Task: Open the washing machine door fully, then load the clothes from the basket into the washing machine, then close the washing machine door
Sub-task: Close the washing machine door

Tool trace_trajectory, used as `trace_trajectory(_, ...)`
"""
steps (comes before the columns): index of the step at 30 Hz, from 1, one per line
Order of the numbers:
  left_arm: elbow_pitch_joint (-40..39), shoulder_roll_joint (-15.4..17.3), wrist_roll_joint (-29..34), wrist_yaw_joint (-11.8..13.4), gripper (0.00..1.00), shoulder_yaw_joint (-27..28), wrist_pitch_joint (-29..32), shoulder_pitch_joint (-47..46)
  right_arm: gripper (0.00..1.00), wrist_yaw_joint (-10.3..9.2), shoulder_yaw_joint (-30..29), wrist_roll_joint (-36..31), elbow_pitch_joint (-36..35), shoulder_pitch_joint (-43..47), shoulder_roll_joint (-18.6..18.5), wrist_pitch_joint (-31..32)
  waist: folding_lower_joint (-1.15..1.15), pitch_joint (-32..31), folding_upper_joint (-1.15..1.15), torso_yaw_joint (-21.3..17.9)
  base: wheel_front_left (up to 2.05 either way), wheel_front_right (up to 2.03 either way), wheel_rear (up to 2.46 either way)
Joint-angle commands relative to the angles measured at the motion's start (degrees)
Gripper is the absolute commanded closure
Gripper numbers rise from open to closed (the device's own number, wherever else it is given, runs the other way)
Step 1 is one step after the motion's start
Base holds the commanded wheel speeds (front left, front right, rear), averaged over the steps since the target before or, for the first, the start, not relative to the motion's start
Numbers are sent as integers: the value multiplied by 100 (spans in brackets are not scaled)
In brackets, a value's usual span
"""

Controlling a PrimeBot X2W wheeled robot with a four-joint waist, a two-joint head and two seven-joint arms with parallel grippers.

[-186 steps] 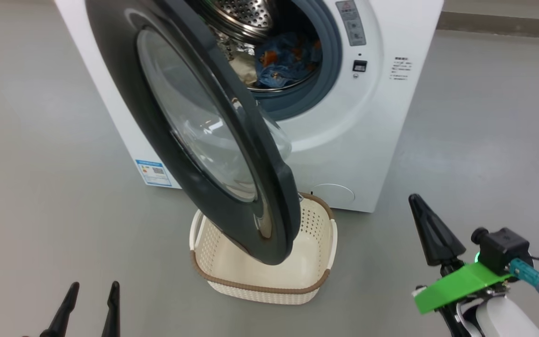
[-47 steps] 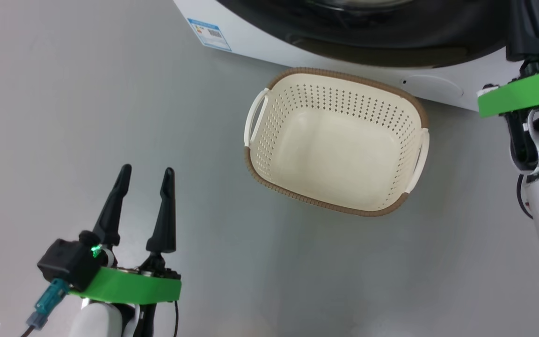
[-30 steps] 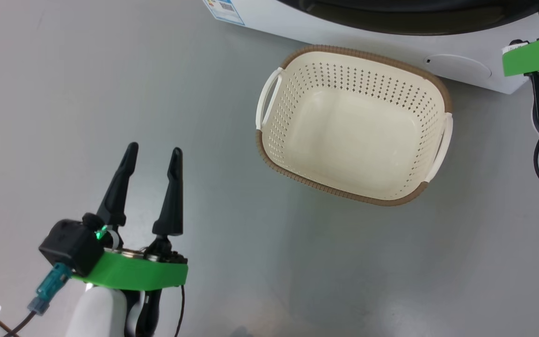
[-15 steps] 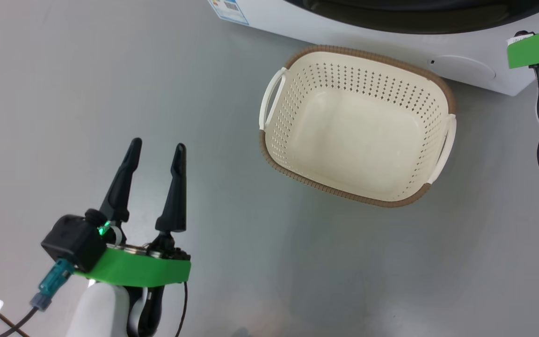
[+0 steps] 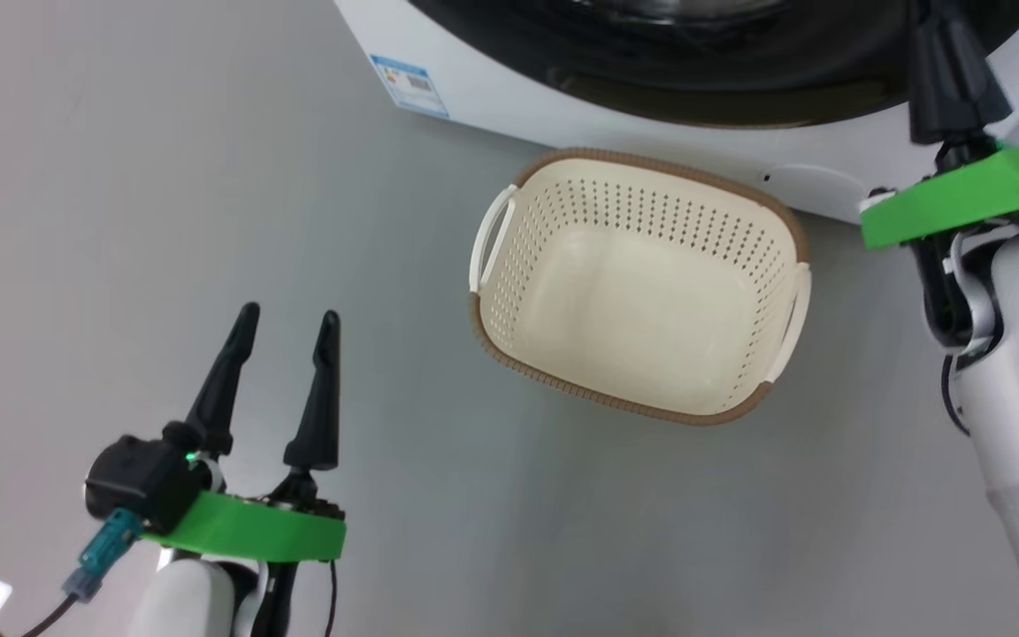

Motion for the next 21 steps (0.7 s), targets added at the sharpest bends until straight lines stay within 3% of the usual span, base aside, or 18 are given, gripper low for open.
trace_trajectory(1,-47,214,41,3,0,259,-36,110,74,-16,127,51,-185,203,116,-27,0,-297,0,-168,0,0,0)
trace_trajectory(2,-14,245,49,3,0,282,-36,135,56,-16,161,66,-206,293,136,-27,0,-376,0,-201,0,0,0)
trace_trajectory(4,41,312,72,3,0,318,-36,193,9,-16,200,102,-254,480,170,-27,0,-534,0,-273,0,0,0)
trace_trajectory(5,68,345,81,3,0,335,-36,227,0,-16,221,113,-274,577,183,-27,0,-610,0,-310,0,0,0)
trace_trajectory(21,393,800,168,3,0,641,-36,670,0,-16,114,209,-615,1935,352,-27,0,-1611,0,-1048,0,0,0)
